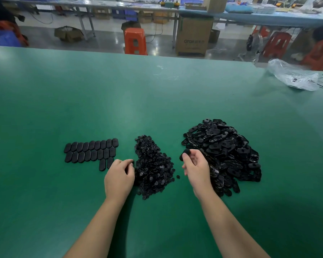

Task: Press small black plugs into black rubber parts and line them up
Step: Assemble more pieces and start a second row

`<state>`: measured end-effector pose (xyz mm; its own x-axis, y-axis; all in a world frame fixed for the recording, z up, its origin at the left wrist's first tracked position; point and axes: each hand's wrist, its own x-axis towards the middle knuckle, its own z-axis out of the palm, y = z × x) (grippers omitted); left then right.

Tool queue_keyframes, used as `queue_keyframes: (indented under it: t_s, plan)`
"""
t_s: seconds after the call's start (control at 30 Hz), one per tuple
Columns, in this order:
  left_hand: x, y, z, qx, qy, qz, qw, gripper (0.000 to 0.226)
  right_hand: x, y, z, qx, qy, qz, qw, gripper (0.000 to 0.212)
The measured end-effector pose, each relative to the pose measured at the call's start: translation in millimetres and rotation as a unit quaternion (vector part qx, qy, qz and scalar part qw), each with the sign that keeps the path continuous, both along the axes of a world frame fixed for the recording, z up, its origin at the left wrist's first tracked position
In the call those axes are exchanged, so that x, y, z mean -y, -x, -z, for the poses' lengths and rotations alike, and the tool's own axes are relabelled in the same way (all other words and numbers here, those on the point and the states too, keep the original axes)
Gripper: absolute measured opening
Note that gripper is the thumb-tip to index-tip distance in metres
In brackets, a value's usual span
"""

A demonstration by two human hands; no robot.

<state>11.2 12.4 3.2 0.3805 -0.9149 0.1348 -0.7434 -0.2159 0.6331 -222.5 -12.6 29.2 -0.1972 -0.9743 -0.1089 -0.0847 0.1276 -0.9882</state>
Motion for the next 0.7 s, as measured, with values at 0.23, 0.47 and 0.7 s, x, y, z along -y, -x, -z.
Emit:
queue_keyframes:
  t_s: [0.23,0.47,0.7]
  plan:
    - [1,-2,1,-0.028,0.023,-0.020,0.999,0.013,-5,-10,15,0.012,0.011,0.029,0.999,0.029]
    - [0,-2,0,-0.036,0.031,-0.023,0.999,0.007,-6,-8,21,0.021,0.016,0.012,1.000,0.015]
    - [1,-2,0,-0.028,0.022,0.000,0.999,0.013,-8,-7,16,0.081,0.016,-0.002,0.997,0.010]
